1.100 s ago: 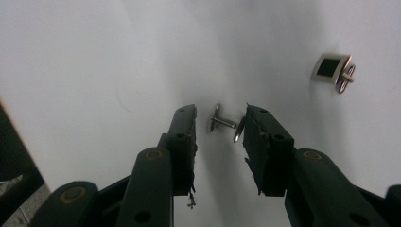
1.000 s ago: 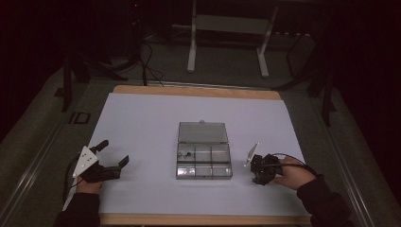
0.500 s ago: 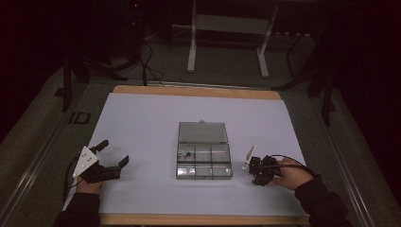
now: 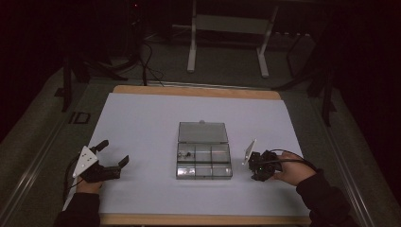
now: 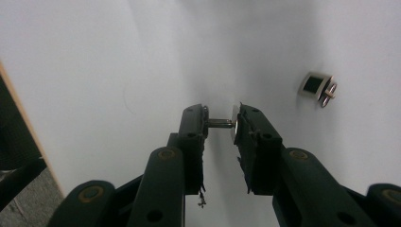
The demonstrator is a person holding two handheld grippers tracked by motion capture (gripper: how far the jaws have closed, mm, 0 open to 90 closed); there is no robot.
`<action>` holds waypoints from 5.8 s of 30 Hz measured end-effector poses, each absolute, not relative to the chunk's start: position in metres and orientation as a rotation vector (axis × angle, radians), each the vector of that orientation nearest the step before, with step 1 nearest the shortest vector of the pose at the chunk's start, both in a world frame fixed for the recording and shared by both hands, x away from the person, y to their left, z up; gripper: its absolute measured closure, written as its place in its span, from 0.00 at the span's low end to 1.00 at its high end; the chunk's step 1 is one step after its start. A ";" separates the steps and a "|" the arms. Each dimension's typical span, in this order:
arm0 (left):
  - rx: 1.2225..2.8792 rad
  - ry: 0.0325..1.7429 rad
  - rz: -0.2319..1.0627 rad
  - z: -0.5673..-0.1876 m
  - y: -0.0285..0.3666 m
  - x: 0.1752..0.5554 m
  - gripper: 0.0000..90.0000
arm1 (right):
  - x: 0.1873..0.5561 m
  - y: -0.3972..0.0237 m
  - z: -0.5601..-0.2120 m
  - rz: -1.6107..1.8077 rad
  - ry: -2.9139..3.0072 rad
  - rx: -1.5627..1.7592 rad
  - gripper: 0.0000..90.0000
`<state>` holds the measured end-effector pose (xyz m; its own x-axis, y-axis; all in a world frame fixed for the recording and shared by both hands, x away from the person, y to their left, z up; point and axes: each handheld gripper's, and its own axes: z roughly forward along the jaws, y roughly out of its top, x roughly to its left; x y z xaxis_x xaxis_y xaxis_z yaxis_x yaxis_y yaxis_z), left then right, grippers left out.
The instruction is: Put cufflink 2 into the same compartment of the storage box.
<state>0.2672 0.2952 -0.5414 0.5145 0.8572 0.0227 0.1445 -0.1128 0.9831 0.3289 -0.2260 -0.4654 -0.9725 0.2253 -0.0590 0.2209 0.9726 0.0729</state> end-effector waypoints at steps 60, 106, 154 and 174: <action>1.591 0.878 0.757 -0.541 0.296 0.268 0.02 | 0.333 -0.055 -0.424 0.754 2.913 -0.095 0.80; 1.591 0.878 0.751 -0.541 0.296 0.268 0.02 | 0.348 -0.020 -0.498 0.487 3.054 -0.097 0.76; 1.592 0.879 0.757 -0.541 0.296 0.268 0.02 | 0.353 -0.117 -0.398 0.155 3.038 0.013 0.76; 1.592 0.879 0.758 -0.541 0.296 0.268 0.02 | 0.364 -0.195 -0.412 0.191 3.022 0.313 0.67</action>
